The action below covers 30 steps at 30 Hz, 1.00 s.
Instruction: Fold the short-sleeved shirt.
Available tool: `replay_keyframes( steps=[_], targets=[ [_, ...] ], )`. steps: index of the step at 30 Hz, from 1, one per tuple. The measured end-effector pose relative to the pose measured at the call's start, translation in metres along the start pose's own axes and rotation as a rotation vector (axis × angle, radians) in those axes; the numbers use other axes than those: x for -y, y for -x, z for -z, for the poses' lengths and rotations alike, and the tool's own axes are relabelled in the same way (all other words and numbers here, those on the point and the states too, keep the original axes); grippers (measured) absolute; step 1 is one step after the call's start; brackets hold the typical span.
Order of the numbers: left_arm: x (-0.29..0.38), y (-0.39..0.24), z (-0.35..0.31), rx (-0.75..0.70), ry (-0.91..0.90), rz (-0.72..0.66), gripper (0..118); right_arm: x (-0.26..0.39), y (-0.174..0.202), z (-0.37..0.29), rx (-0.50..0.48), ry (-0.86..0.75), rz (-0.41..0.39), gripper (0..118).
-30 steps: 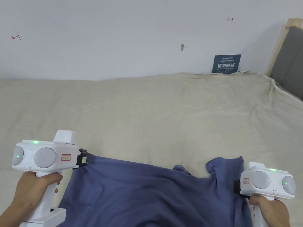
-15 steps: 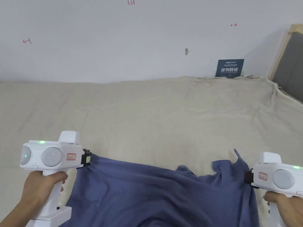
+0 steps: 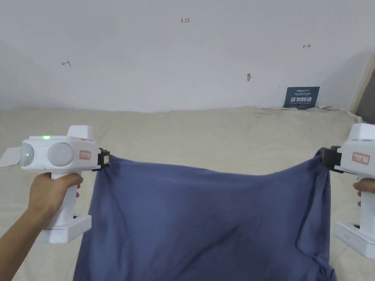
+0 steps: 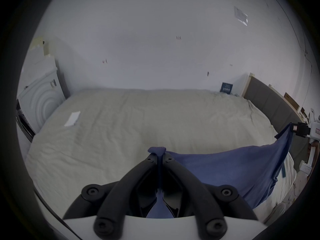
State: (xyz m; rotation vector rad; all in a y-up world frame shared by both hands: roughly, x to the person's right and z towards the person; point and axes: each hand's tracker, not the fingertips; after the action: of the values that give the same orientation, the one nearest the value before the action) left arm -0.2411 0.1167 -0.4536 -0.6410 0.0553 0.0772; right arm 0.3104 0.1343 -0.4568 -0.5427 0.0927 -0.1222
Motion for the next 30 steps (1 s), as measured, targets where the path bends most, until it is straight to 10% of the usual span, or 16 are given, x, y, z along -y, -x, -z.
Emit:
replay_keyframes(
  steps=[21, 30],
  targets=[
    [-0.226, 0.002, -0.101, -0.160, -0.385, 0.019, 2, -0.235, 0.065, -0.048, -0.046, -0.413, -0.062, 1],
    [-0.233, 0.000, -0.087, -0.133, -0.410, 0.012, 2, -0.238, 0.070, -0.046, -0.037, -0.439, -0.058, 1]
  ],
)
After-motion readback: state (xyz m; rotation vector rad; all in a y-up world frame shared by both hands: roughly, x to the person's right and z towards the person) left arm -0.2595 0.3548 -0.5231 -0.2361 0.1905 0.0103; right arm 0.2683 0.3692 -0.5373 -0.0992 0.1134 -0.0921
